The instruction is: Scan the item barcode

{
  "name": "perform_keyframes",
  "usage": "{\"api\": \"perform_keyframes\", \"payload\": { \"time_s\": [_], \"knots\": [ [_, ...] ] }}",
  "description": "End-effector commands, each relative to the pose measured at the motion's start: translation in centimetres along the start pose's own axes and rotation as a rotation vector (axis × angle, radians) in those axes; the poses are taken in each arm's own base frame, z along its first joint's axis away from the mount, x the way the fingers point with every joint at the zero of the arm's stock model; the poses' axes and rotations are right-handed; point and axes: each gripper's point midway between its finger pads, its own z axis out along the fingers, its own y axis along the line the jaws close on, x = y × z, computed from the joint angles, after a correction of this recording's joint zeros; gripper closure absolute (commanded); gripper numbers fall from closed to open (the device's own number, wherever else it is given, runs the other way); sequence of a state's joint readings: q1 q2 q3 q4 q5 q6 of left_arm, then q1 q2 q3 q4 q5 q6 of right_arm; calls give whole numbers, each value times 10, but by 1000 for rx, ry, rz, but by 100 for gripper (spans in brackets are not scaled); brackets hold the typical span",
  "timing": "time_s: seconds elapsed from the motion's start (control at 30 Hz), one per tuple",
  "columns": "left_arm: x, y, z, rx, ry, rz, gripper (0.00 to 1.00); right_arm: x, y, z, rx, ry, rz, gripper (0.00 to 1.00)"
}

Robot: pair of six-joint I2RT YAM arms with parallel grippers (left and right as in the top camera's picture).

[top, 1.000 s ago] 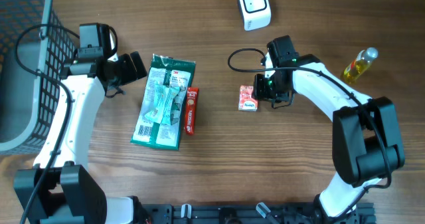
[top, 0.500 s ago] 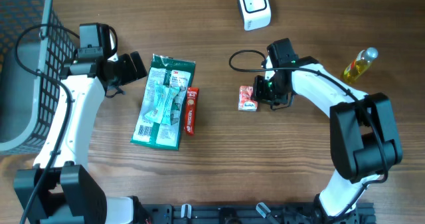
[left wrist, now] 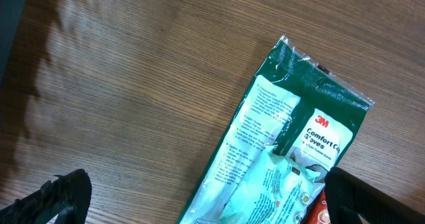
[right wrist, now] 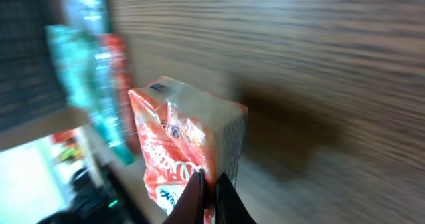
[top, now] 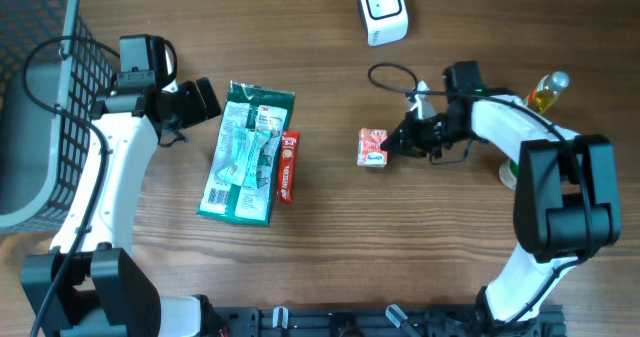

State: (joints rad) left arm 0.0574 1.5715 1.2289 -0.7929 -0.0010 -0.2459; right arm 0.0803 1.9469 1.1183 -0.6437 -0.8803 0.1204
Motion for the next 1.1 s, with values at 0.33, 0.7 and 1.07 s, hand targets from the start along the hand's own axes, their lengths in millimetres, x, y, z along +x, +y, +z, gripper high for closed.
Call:
{"api": "perform_keyframes", "payload": {
  "time_s": [0.33,0.7,1.07],
  "knots": [
    [-3,-1,-3,10,-9,-8,0,12,109,-48,-743,-33,-261,95],
    [-3,-1,-3,10,-9,-8,0,80,213,-139,-737,-137,-557,96],
    [-3,-1,-3,10,-9,-7,0,120,250,-172,-731,-167,-670,96]
  ]
}}
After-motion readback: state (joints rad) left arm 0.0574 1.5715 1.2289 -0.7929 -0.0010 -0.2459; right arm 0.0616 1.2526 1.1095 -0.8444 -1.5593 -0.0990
